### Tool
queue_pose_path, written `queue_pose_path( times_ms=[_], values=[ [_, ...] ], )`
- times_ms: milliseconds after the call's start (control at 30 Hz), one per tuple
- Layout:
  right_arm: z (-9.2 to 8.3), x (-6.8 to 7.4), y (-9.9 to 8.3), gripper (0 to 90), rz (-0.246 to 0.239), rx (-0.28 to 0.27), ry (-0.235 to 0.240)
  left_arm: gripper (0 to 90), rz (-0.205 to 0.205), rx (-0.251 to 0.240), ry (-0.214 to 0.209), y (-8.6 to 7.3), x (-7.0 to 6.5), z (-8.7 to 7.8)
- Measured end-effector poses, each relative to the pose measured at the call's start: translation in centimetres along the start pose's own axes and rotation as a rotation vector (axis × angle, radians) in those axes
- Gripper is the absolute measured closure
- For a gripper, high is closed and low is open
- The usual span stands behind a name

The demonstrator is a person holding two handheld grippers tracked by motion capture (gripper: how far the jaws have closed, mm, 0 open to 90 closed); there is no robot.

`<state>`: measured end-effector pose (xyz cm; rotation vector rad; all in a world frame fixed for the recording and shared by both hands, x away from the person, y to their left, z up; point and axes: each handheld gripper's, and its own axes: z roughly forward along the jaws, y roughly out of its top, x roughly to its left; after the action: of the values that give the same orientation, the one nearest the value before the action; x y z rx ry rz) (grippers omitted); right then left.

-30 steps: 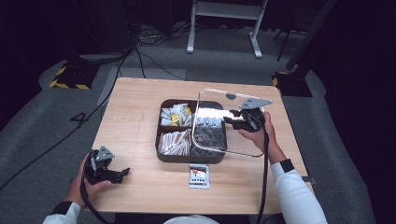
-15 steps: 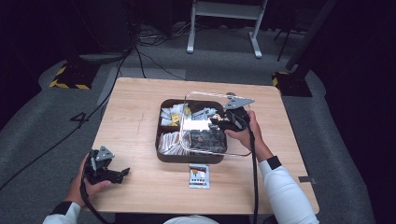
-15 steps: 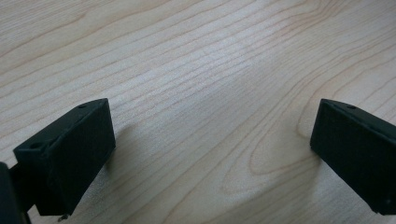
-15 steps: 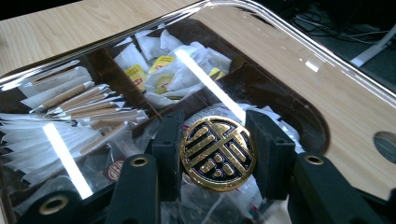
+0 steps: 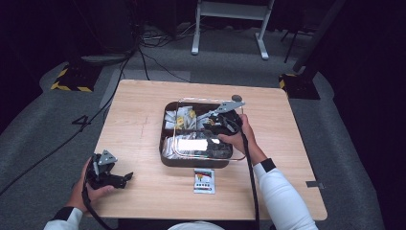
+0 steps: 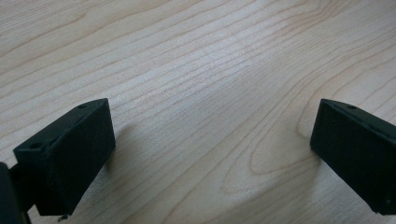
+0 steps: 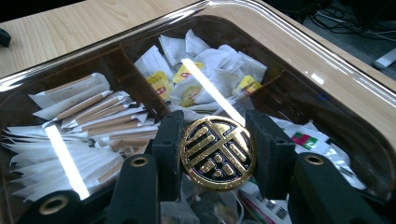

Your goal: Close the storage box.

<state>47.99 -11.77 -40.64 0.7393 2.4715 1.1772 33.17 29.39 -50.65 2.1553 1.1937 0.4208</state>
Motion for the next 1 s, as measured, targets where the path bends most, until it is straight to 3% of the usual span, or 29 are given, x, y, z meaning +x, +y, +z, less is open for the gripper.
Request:
queue_pose_path(
  times_ms=[500,1000],
  values=[
    [3.0,1.3,0.6,60.0,-0.004,0.033,0.032,0.2,0.0,0.0,0.0,0.0,0.0,0.0],
    [5.0,1.5,0.7,59.9,-0.002,0.054,0.027,0.2,0.0,0.0,0.0,0.0,0.0,0.0]
  ],
)
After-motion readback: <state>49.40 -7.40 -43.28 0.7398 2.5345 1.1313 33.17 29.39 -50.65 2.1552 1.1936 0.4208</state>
